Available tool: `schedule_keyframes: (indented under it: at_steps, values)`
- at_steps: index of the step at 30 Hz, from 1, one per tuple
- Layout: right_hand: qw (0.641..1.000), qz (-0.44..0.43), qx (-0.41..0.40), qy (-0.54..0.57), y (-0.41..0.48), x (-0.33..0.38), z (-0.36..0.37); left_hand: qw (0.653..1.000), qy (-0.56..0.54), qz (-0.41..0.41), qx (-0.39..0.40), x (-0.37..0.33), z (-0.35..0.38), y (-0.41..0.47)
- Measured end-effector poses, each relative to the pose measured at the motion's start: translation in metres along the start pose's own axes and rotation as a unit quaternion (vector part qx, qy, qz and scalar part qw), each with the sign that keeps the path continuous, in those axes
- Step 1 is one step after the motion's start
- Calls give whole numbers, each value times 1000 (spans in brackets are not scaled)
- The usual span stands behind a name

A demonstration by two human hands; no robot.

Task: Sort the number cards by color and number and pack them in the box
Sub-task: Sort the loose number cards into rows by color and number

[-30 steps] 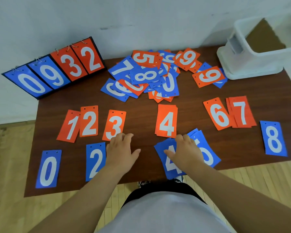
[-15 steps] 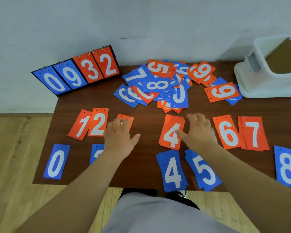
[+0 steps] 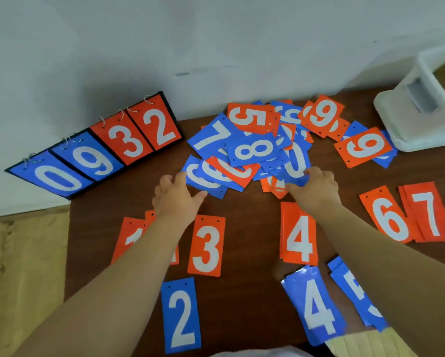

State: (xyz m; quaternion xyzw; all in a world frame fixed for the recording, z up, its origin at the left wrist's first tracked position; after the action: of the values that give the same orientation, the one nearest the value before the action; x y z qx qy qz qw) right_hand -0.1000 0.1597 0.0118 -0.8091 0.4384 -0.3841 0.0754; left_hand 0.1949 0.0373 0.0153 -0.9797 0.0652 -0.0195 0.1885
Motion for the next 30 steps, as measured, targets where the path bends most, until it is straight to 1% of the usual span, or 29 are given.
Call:
schedule_keyframes:
  at_steps: [2, 6, 10, 13, 15, 18, 20, 24, 26, 30]
  values:
    - [999, 35, -22, -8, 11, 7, 6, 1000, -17, 1, 10, 0, 2, 23]
    - [997, 54, -50, -19, 27, 12, 15, 999, -30, 15, 3, -10, 7, 53]
    - [994, 99, -53, 15, 41, 11, 12, 996, -83, -1, 7, -17, 11, 62]
    - [992, 115, -47, 34, 48, 8, 10, 994, -110, -23, 0, -17, 14, 61]
    - [990, 121, -57, 51, 48, 5, 7, 990, -142, -23, -14, -18, 15, 55]
    - [988, 94, -94, 78, 43, -1, -3, 982, -185, -1, -39, -21, 12, 41]
    - [987, 65, -117, 89, 37, -9, -13, 977, -204, -2, -61, -20, 8, 33]
    - [983, 37, -146, 106, 23, -23, -38, 963, -240, -21, -117, -10, -10, 12]
    - [977, 15, -160, 137, 14, -27, -49, 957, -247, -23, -151, -5, -22, -4]
    - [962, -31, -164, 214, -19, -33, -69, 938, -298, -72, -165, 1, -45, -38]
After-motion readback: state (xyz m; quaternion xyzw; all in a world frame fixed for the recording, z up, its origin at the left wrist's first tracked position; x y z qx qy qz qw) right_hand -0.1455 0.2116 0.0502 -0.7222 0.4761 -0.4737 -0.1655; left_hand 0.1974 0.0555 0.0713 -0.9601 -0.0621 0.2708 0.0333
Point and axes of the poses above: each hand's wrist, its own y-axis towards the middle knuckle, its own z-axis out of the palm, x = y × z, the point moved 1 cm from there along y, towards the middle knuckle, and after that the axes turned 14 degrees about y, right-handed, at the moved point
